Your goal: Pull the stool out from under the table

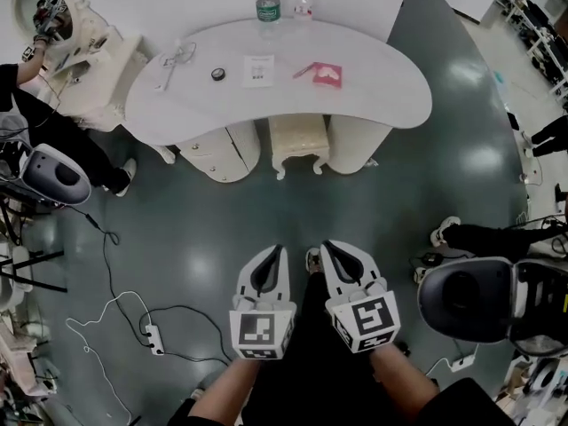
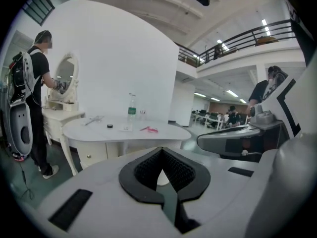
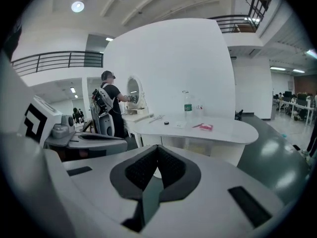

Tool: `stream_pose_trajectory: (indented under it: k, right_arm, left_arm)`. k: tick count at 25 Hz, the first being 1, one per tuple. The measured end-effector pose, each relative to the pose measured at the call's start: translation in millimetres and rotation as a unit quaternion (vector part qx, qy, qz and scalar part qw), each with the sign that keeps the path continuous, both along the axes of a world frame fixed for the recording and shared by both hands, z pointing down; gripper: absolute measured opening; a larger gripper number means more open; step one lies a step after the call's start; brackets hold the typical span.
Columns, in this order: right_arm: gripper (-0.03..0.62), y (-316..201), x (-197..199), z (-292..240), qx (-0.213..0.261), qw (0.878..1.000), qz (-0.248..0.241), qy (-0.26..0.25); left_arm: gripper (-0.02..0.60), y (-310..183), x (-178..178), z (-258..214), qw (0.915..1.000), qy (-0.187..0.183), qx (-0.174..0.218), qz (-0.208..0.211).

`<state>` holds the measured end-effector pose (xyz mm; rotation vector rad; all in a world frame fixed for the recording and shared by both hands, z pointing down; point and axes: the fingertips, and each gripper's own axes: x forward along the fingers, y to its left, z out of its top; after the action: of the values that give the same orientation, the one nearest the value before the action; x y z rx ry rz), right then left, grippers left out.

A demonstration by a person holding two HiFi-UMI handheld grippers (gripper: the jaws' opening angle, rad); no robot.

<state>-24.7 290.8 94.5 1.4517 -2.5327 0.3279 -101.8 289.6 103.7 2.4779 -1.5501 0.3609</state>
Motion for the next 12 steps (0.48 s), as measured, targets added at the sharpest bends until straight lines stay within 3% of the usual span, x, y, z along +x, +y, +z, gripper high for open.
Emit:
stream_pose_trajectory:
  k: [12]
  right_arm:
    - [0.006, -130, 14, 38, 0.001, 1.000, 0.014, -0.011]
  left_arm:
    - [0.006, -127, 2, 37, 0.9991, -0.021, -0.002, -0.036]
